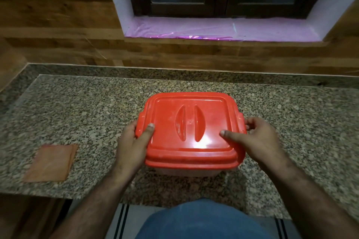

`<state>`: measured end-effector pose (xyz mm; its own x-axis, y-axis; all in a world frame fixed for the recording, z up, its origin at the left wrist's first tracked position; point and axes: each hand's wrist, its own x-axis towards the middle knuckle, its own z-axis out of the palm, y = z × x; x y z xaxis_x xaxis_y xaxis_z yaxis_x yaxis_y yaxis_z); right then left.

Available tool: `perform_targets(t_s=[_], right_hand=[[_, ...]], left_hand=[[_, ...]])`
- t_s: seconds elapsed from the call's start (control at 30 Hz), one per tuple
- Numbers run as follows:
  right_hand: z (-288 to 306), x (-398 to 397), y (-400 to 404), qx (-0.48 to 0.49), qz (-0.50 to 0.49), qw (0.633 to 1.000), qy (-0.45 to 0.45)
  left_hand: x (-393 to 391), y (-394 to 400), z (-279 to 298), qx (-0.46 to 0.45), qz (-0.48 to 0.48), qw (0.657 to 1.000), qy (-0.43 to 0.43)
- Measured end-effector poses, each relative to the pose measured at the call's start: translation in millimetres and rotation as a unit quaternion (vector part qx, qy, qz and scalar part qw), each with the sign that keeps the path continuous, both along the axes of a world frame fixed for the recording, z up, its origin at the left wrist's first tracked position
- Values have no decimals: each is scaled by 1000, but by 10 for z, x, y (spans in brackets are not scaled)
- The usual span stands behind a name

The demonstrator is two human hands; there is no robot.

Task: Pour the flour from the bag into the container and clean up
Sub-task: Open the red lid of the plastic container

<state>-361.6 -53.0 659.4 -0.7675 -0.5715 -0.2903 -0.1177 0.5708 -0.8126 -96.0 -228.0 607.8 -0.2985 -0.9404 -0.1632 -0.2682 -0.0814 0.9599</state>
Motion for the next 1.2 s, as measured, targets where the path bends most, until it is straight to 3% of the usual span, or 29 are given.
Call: perform_targets(t_s=[0.17,0.37,0.5,0.57,0.63,0.73,0.83,0.93,1.1,1.2], right_hand=[[134,64,-14,-122,-36,990,-65],[418,166,-95,-300,-30,915,-267],[646,70,-104,-358,-20,890,-282],[736,-68,-91,-408,-42,877,-249],[823,-222,-59,-457,-61,866,-195],[914,-406,25,-516,-83,846,-105],[964,-526,150,-531,-103,841,7],[914,-606,271,-472,-86,863,159],[411,-663,368,-316,28,898,304],[-78,-761,403,-171,62,914,363]], left_hand=[[15,13,61,0,19,1000,5],[54,49,302,19,-11,1000,17],[37,157,605,-67,32,997,26],[25,223,674,-172,76,982,10],[-35,335,660,-289,53,956,-6],[-252,542,589,-410,-130,899,-86],[-524,722,405,-438,-367,794,-210],[-714,835,221,-439,-432,718,-323],[-729,834,118,-466,-415,720,-304],[-735,849,125,-460,-418,726,-293]])
